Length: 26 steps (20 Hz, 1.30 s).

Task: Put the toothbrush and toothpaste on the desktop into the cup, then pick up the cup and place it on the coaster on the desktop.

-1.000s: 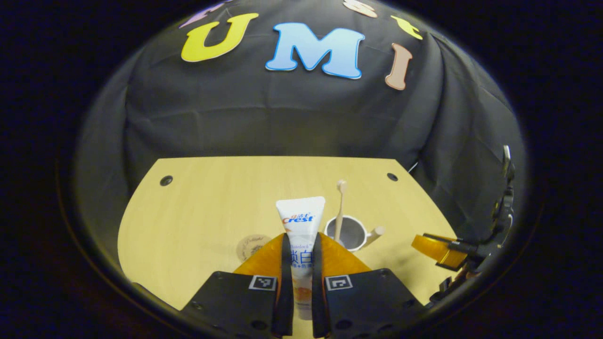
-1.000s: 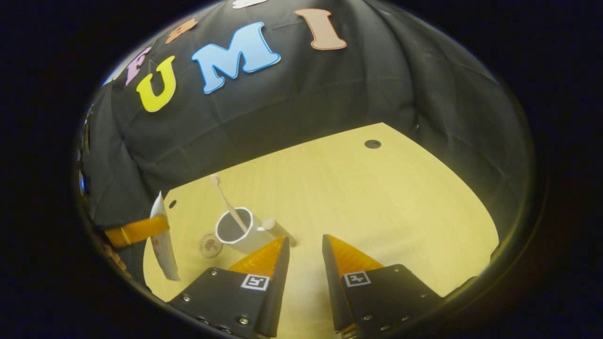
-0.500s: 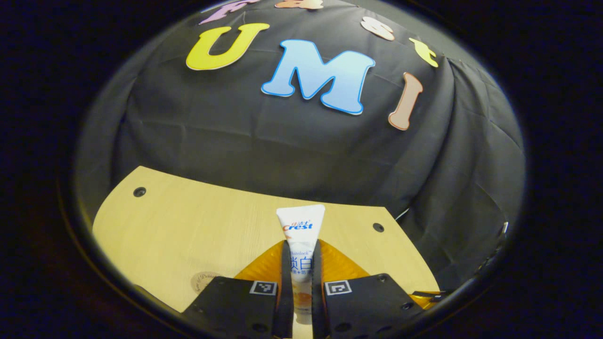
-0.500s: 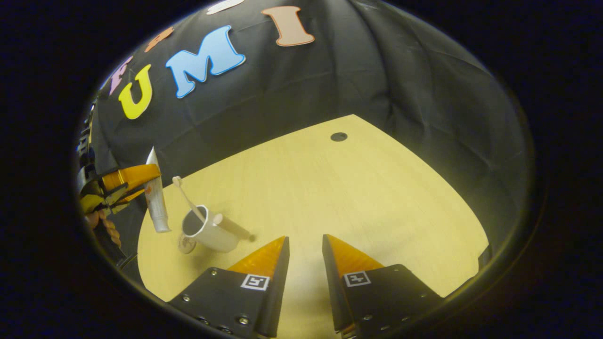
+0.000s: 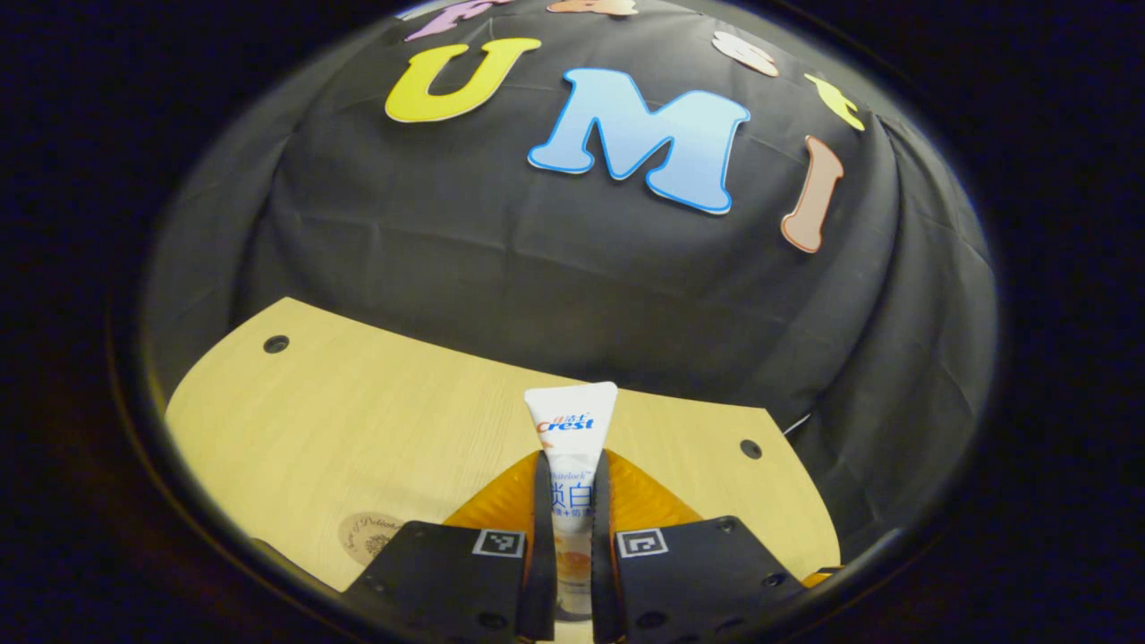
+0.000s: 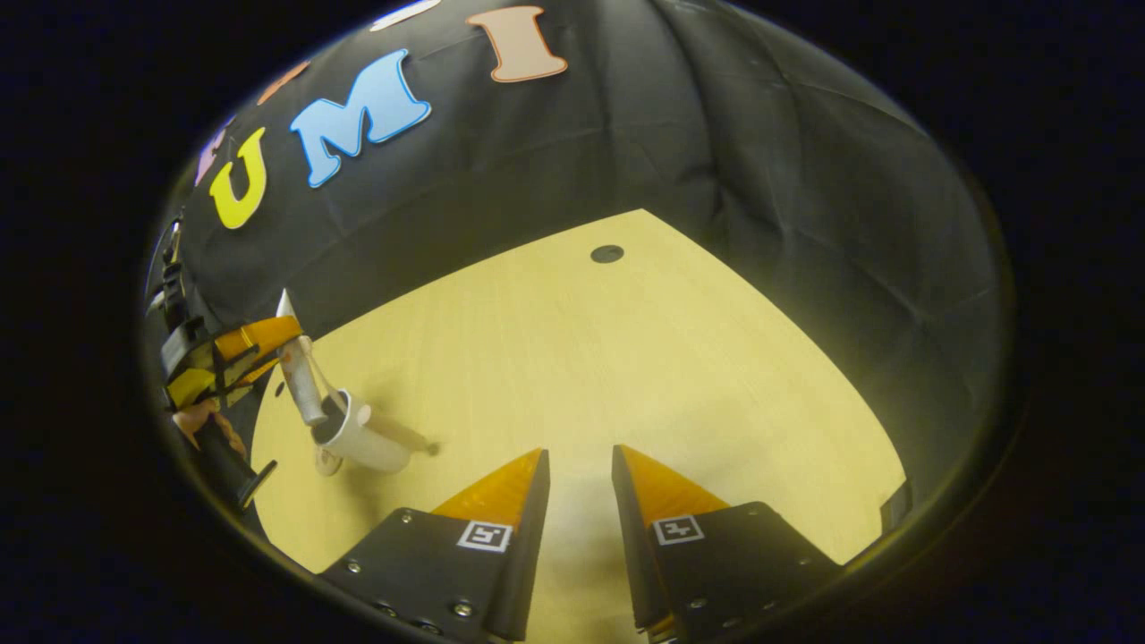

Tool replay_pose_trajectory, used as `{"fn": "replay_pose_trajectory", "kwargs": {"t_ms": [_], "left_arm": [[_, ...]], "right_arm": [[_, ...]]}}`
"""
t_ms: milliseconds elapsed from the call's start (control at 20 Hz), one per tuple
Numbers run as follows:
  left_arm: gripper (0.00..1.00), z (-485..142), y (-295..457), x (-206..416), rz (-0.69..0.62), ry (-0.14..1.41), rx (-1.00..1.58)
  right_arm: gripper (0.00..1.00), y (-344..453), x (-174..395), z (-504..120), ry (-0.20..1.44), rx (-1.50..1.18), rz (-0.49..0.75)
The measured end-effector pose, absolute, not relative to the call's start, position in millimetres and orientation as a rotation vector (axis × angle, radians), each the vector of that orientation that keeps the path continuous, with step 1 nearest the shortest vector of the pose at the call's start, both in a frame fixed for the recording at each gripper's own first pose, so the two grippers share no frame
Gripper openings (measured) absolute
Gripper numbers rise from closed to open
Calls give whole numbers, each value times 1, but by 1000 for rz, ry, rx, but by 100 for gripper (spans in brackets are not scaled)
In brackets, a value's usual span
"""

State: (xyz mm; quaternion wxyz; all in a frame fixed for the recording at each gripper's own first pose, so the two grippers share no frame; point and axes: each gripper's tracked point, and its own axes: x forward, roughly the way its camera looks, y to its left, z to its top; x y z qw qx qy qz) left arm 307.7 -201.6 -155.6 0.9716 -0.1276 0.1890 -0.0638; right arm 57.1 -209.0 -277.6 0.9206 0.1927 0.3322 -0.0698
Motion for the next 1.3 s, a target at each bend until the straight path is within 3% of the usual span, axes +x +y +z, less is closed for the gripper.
{"fn": "replay_pose_trajectory", "kwargs": {"t_ms": [200,450,500,600,800,850,1050,1100,1300], "left_arm": [[24,-172,-201,300,-90,403,-211],[37,-172,-203,289,-68,378,-177],[48,-169,-205,287,-79,377,-184],[60,-161,-203,284,-70,360,-176],[72,-147,-199,276,-74,332,-170],[66,-143,-197,272,-78,327,-174],[66,-135,-186,263,-69,316,-169],[71,-132,-182,260,-68,313,-169],[66,-123,-167,243,-67,308,-171]], "right_arm": [[43,-217,52,-280,696,396,-145],[43,-218,48,-282,698,402,-129],[43,-217,49,-281,696,405,-124],[43,-212,50,-279,693,410,-111],[43,-206,52,-276,686,410,-82],[43,-204,51,-275,685,409,-77],[43,-195,53,-270,678,409,-51],[43,-192,54,-269,677,408,-43],[43,-174,57,-264,676,377,15]]}}
